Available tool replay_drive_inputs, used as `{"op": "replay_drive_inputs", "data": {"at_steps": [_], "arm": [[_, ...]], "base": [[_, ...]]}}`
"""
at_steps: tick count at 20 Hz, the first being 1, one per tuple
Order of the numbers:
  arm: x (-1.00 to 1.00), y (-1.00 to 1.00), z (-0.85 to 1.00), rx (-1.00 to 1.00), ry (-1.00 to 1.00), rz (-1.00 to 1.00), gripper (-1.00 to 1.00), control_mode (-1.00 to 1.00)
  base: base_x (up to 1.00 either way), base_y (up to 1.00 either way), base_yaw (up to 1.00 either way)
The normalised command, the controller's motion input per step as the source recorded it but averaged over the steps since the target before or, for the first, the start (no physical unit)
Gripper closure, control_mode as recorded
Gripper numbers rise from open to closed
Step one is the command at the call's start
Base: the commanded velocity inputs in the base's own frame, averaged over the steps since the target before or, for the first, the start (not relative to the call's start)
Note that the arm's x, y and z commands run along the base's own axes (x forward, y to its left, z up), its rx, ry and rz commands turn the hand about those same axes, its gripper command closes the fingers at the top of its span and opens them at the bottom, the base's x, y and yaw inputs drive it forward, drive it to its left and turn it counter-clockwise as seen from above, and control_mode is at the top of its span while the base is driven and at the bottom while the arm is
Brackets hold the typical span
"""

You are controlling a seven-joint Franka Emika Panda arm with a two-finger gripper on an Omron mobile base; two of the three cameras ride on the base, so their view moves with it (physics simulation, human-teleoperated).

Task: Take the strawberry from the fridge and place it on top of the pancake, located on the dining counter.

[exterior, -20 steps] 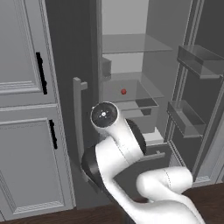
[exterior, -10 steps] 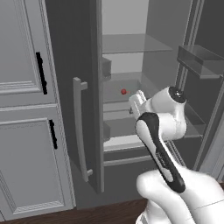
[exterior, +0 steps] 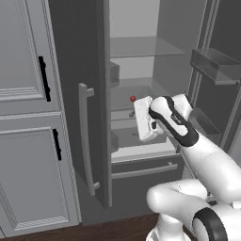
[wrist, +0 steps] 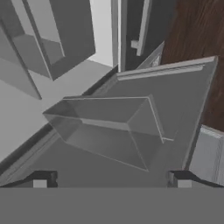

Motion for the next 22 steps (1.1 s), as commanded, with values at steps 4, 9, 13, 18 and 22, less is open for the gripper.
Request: {"op": "replay_drive_inputs", "data": {"at_steps": [4, 9, 13, 18, 22], "arm": [[0.7, 0.61, -0.19, 0.15, 0.12, 0.34, -1.0, -1.0], [0.38, 0.84, -0.16, 0.07, 0.11, 0.33, -1.0, -1.0], [0.0, 0.93, -0.14, 0.0, 0.05, 0.29, -1.0, -1.0], [-0.03, 0.97, -0.01, 0.0, 0.08, 0.24, -1.0, -1.0], [0.0, 0.88, -0.1, 0.0, 0.15, 0.11, -1.0, -1.0]], "base": [[0.0, 0.0, 0.0], [0.0, 0.0, 0.0], [0.0, 0.0, 0.0], [0.0, 0.0, 0.0], [0.0, 0.0, 0.0]]}}
